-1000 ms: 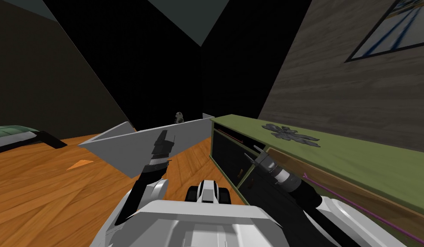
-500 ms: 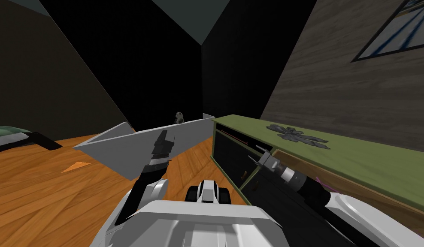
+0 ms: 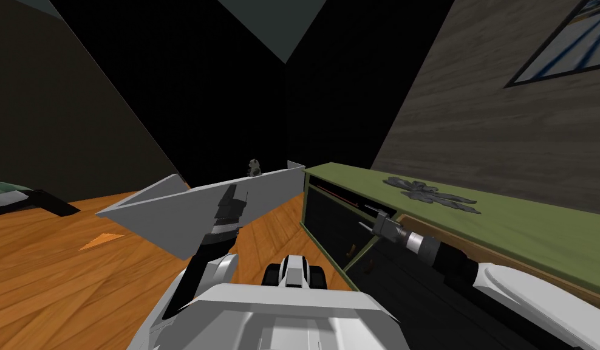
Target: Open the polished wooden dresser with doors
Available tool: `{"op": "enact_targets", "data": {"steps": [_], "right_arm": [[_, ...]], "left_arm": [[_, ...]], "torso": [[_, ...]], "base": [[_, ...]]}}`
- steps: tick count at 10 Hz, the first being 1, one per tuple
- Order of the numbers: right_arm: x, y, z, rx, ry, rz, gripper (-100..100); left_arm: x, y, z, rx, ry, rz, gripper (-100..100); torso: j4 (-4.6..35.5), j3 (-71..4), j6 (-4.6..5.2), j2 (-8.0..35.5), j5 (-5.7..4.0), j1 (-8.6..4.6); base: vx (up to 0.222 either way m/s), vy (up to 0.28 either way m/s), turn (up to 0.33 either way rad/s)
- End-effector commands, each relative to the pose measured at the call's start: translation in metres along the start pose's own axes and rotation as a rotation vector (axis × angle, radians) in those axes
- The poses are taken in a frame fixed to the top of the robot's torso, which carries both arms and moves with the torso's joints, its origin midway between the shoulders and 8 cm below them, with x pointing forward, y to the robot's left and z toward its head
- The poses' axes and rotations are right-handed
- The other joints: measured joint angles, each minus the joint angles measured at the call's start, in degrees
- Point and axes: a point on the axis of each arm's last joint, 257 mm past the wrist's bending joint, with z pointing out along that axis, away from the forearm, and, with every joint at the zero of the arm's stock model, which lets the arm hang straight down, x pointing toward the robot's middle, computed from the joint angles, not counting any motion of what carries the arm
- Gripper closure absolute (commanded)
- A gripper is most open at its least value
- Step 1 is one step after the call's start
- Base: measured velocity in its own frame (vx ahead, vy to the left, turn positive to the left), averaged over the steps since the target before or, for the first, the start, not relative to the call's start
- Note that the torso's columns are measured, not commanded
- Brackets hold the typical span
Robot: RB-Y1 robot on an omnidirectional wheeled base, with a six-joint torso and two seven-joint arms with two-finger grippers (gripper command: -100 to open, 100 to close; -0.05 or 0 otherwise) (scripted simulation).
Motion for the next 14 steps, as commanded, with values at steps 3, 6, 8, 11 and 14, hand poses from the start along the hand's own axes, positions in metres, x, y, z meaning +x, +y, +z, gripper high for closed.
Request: {"op": "enact_targets", "data": {"steps": [3,6,8,11,14], "right_arm": [[0.022,-0.016,-0.003,-0.082,0.067,-0.29,-100],[0.031,-0.027,-0.004,-0.127,0.091,-0.448,-100],[0.044,-0.029,-0.005,-0.111,0.123,-0.408,-100],[0.074,-0.038,-0.01,-0.095,0.195,-0.383,-100],[0.069,-0.036,-0.01,-0.098,0.183,-0.387,100]], "left_arm": [[0.0,0.0,0.0,0.0,0.0,0.0,0],[0.0,0.0,0.0,0.0,0.0,0.0,0],[0.0,0.0,0.0,0.0,0.0,0.0,0],[0.0,0.0,0.0,0.0,0.0,0.0,0],[0.0,0.0,0.0,0.0,0.0,0.0,0]], "torso": [[0.01,0.03,0.01,0.03,-0.02,-0.05],[0.01,0.01,0.0,0.01,-0.01,-0.01],[0.01,0.03,0.01,0.03,-0.03,-0.09],[0.07,0.15,0.02,0.21,-0.01,0.0],[-0.04,-0.1,0.05,-0.18,-0.02,-0.05]], "base": [[0.025,0.075,-0.017],[0.02,0.06,-0.015],[-0.01,0.022,0.164],[-0.097,0.02,0.275],[-0.027,0.007,-0.013]]}}
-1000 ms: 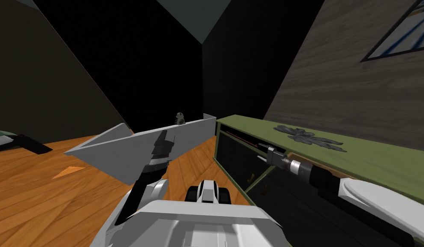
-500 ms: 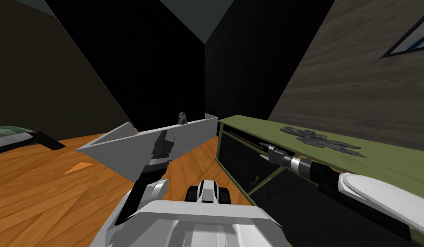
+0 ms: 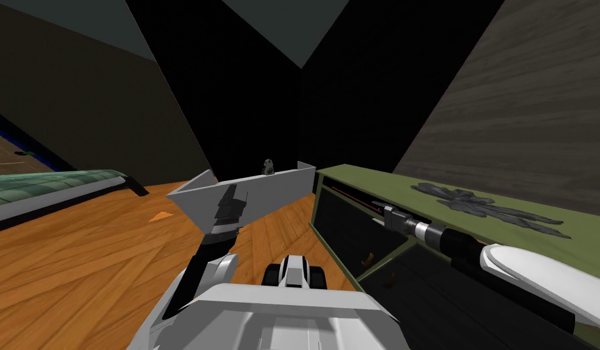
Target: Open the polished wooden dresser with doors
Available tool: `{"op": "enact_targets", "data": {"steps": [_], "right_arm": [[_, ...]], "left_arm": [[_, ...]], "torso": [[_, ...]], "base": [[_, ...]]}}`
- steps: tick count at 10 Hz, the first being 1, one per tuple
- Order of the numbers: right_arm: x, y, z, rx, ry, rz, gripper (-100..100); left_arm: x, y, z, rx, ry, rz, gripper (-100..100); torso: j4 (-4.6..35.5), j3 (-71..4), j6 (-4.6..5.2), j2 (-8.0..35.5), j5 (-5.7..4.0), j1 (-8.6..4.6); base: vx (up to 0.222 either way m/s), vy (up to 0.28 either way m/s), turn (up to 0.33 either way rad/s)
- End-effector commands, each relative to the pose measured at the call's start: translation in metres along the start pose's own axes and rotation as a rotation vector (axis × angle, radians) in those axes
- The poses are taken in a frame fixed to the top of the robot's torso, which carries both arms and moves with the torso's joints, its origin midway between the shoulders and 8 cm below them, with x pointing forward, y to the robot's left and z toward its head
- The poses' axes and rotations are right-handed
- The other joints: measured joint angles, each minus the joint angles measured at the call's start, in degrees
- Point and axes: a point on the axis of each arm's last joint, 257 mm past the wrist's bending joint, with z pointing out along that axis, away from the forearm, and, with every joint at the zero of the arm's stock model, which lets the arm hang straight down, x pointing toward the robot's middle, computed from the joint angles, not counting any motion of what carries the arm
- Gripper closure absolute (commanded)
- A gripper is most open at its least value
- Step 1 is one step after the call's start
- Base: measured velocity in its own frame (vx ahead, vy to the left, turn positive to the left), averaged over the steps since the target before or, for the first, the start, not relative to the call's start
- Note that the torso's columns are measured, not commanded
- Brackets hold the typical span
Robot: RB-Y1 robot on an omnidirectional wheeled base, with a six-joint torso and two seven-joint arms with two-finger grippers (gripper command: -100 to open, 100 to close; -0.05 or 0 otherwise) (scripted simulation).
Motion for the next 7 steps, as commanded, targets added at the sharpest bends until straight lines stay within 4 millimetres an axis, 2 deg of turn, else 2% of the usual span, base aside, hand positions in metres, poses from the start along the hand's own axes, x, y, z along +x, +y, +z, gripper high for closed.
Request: {"op": "enact_targets", "data": {"steps": [1,4,5,7], "right_arm": [[-0.016,0.0,0.001,-0.001,-0.04,-0.016,100],[-0.047,-0.003,-0.001,0.0,-0.111,-0.046,100],[-0.042,-0.009,0.0,0.012,-0.098,-0.046,100],[-0.053,-0.01,0.0,0.013,-0.121,-0.057,100]], "left_arm": [[0.0,0.0,0.0,0.0,0.0,0.0,0],[0.0,0.0,0.0,0.0,0.0,0.0,0],[0.0,0.0,0.0,0.0,0.0,0.0,0],[0.0,0.0,0.0,0.0,0.0,0.0,0]], "torso": [[-0.03,-0.07,0.03,-0.11,-0.01,-0.04],[-0.13,0.13,0.25,0.15,-0.33,-0.52],[-0.09,0.22,0.27,0.28,-0.33,-0.53],[-0.08,0.34,0.01,0.44,-0.21,0.07]], "base": [[0.086,-0.023,-0.256],[0.101,-0.013,-0.26],[0.048,-0.001,-0.043],[-0.073,0.124,-0.048]]}}
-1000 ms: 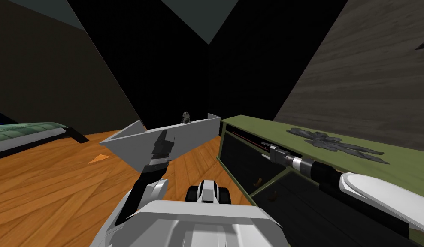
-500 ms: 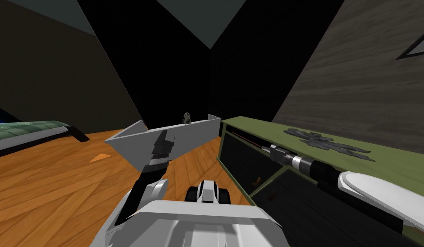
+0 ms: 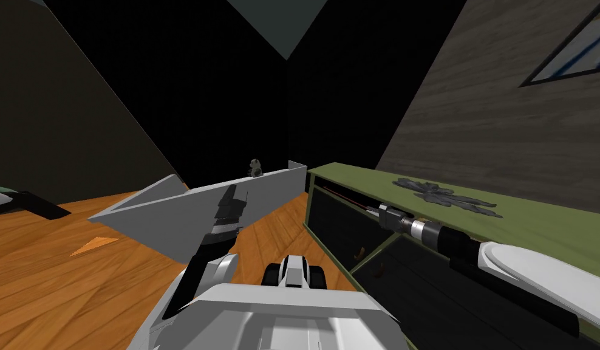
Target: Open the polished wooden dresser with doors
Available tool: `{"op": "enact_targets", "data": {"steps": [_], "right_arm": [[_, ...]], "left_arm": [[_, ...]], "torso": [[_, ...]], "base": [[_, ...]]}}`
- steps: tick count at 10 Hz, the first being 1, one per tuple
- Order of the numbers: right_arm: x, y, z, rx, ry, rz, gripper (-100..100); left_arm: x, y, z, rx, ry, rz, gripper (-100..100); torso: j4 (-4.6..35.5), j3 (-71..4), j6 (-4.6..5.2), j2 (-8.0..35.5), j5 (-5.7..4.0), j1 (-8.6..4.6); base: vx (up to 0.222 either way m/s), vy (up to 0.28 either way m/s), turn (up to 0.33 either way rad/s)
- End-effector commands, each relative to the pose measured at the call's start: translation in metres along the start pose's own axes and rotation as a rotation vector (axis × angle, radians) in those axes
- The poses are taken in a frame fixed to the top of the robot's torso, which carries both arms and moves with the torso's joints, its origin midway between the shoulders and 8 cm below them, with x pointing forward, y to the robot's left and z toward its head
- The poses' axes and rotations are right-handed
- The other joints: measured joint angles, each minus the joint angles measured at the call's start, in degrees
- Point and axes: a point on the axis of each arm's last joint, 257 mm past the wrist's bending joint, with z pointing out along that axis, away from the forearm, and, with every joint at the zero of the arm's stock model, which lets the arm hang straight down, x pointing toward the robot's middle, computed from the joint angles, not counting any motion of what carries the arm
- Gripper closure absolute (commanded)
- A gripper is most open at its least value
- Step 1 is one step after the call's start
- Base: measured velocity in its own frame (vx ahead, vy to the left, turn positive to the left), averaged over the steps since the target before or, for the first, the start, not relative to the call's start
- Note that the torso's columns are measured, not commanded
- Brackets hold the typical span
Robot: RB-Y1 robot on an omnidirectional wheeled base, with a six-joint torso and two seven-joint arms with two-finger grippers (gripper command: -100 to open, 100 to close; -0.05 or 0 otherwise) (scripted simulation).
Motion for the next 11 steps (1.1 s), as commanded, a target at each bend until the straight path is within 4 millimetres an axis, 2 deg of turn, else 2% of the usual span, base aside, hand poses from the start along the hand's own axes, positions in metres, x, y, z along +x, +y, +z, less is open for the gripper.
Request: {"op": "enact_targets", "data": {"steps": [1,3,4,10,11], "right_arm": [[-0.011,0.006,0.001,-0.013,-0.024,-0.001,100],[-0.01,0.002,0.0,-0.004,-0.019,-0.004,100],[-0.008,-0.006,-0.001,-0.011,-0.025,-0.004,-100],[-0.001,-0.05,0.0,-0.011,-0.035,-0.011,-100],[-0.002,-0.047,-0.001,-0.012,-0.034,-0.012,-100]], "left_arm": [[0.0,0.0,0.0,0.0,0.0,0.0,0],[0.0,0.0,0.0,0.0,0.0,0.0,0],[0.0,0.0,0.0,0.0,0.0,0.0,0],[0.0,0.0,0.0,0.0,0.0,0.0,0],[0.0,0.0,0.0,0.0,0.0,0.0,0]], "torso": [[-0.02,-0.02,-0.03,-0.06,0.06,0.14],[-0.03,-0.25,-0.12,-0.37,0.12,0.02],[0.06,-0.43,-0.12,-0.56,0.19,-0.3],[0.13,-0.23,-0.06,-0.26,0.24,-0.02],[0.13,-0.23,-0.06,-0.26,0.22,-0.03]], "base": [[-0.107,0.175,-0.046],[-0.085,0.117,-0.037],[-0.031,0.027,-0.028],[-0.021,0.011,-0.021],[-0.009,0.005,-0.001]]}}
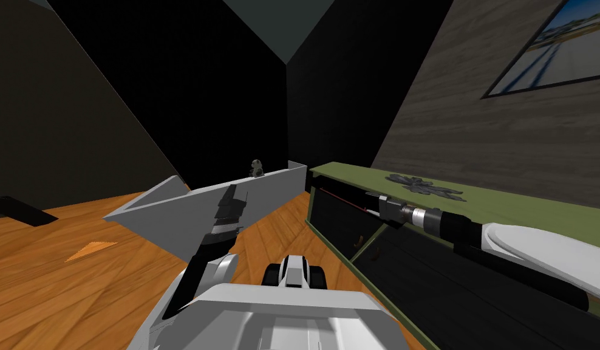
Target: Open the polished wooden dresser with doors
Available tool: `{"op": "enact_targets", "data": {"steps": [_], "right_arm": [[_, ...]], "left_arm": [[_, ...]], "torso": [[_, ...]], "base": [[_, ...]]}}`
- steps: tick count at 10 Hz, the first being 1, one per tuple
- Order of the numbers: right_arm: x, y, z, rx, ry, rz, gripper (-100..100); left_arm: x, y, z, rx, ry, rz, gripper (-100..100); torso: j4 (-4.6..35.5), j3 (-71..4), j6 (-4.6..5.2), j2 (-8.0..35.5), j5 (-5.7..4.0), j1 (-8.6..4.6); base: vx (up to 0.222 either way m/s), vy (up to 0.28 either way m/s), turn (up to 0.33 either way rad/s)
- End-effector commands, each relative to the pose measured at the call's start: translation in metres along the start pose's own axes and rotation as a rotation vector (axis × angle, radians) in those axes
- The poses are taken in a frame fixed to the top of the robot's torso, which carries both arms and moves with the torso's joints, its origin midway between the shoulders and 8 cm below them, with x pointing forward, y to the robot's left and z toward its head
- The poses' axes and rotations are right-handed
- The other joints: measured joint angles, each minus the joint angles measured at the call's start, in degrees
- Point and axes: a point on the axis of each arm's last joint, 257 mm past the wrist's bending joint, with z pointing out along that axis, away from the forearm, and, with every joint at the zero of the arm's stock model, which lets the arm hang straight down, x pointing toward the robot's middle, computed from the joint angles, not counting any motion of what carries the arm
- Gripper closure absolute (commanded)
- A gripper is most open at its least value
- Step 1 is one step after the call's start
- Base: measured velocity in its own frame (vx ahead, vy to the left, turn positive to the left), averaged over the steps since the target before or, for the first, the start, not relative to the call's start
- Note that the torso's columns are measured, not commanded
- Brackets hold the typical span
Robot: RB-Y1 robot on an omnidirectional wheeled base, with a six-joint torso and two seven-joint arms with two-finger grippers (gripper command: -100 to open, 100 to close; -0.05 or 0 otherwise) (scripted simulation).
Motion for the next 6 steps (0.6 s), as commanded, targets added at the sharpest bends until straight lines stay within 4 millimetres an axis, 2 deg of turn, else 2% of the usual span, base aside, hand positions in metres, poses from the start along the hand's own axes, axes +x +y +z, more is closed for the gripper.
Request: {"op": "enact_targets", "data": {"steps": [1,6], "right_arm": [[0.0002,-0.0007,0.0001,0.0,0.0,0.001,0],[0.0002,-0.0007,0.0001,0.0,0.0,0.001,0]], "left_arm": [[0.0,0.0,0.0,0.0,0.0,0.0,0],[0.0,0.0,0.0,0.0,0.0,0.0,0]], "torso": [[-0.01,-0.01,0.01,-0.02,-0.02,-0.03],[0.0,0.0,0.01,0.01,0.01,0.01]], "base": [[0.0,0.0,0.0],[0.0,0.0,0.0]]}}
